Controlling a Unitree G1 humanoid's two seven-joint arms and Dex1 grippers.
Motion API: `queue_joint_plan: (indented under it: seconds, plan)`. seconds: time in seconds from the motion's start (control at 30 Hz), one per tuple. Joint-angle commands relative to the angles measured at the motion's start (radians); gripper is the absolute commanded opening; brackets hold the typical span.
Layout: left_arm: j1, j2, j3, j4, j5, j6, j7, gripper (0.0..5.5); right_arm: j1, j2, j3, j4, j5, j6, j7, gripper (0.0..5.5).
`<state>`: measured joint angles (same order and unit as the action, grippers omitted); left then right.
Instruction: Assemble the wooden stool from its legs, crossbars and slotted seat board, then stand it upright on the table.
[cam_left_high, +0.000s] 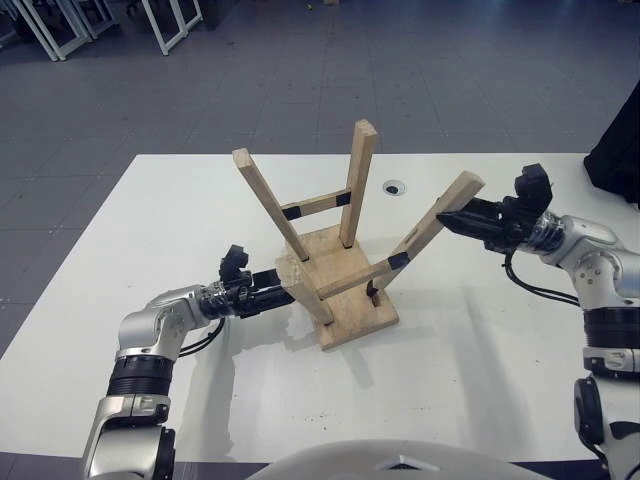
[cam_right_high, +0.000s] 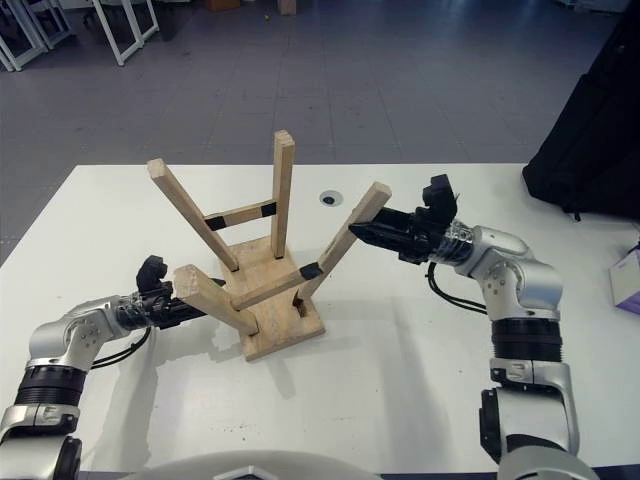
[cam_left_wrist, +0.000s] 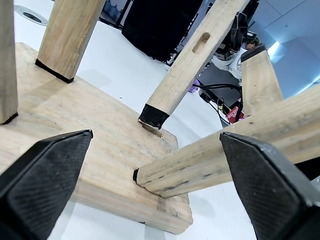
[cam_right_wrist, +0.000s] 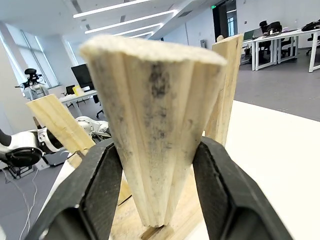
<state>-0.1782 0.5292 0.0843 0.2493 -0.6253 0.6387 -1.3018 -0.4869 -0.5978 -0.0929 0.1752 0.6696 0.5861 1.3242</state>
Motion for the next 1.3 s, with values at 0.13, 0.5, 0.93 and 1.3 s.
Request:
queue_joint_plan:
  seconds: [0.13,0.5,0.93,1.3]
  plan:
    - [0.062,-0.006,0.023,-0.055,0.004,-0.02,0.07,4.71,-0.024,-0.079,0.06,-0.055,-0.041,-0.002,0.068,2.03]
    - [0.071,-0.037,0.009,-0.043,0.019,-0.053,0.12,4.71,-0.2,-0.108,0.221,0.0,-0.178,-0.132,0.22,2.03]
    - [0.077,-0.04,-0.004,-0.046,0.021,-0.055,0.125,4.71,-0.207,-0.134,0.307,0.038,-0.233,-0.238,0.289,2.03]
    - [0.071,-0.046,-0.005,-0.025,0.03,-0.069,0.131,4.71,-0.178,-0.202,0.365,-0.044,-0.174,-0.232,0.29,2.03]
